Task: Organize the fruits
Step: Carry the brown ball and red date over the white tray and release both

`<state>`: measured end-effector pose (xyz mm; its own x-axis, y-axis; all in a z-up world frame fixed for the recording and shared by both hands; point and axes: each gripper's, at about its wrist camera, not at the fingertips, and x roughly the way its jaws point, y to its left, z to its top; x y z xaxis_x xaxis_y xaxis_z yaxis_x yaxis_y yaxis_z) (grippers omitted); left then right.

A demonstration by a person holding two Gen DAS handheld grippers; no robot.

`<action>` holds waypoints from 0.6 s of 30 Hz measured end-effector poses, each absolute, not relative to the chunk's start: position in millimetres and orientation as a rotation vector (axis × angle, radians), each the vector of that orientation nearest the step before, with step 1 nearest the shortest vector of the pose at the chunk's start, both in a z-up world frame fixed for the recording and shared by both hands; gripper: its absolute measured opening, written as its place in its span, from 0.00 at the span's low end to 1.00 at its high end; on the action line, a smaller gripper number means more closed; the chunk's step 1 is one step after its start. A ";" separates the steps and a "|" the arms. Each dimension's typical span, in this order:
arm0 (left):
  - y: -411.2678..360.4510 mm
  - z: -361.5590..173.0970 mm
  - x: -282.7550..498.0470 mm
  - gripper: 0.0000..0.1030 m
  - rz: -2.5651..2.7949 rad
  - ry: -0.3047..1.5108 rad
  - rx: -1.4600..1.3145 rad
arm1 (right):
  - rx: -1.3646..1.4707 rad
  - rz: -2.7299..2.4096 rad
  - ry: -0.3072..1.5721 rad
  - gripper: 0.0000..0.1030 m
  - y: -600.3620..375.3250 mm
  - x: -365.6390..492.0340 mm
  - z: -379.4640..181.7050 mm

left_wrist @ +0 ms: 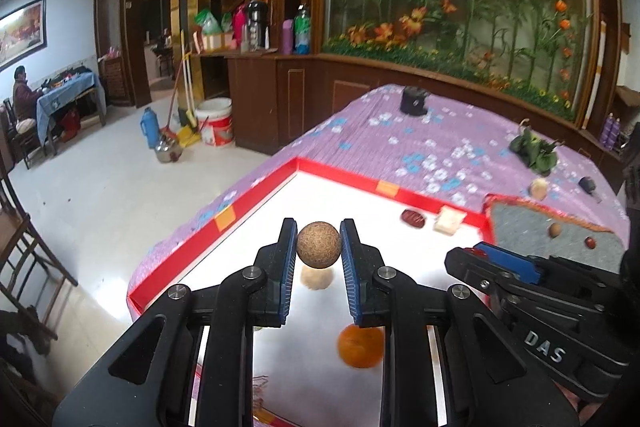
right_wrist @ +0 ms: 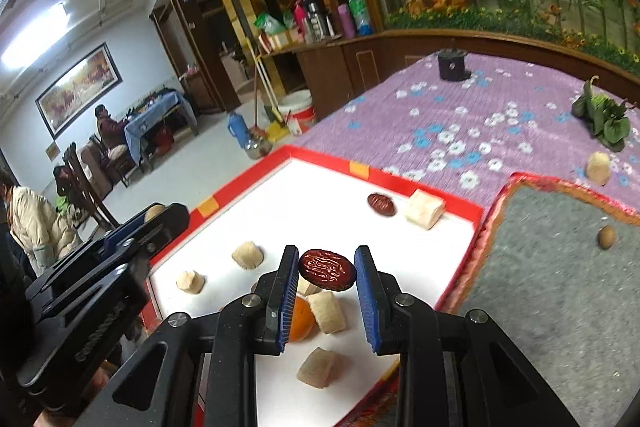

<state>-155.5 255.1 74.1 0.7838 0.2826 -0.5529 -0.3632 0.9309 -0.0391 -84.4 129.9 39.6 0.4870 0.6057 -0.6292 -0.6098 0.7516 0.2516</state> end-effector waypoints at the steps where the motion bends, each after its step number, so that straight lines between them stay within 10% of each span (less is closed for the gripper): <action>1: 257.4 70.8 -153.1 0.21 0.353 0.581 -0.149 | -0.013 0.739 0.769 0.27 132.9 -84.3 37.1; 18: 272.6 42.5 -135.6 0.21 0.372 0.649 -0.156 | 0.001 0.746 0.807 0.27 148.1 -75.9 19.8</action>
<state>-135.6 272.6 42.5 0.7337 0.2884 -0.6152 -0.3846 0.9227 -0.0261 -75.9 148.1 19.8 0.4544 0.6051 -0.6537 -0.6044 0.7485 0.2728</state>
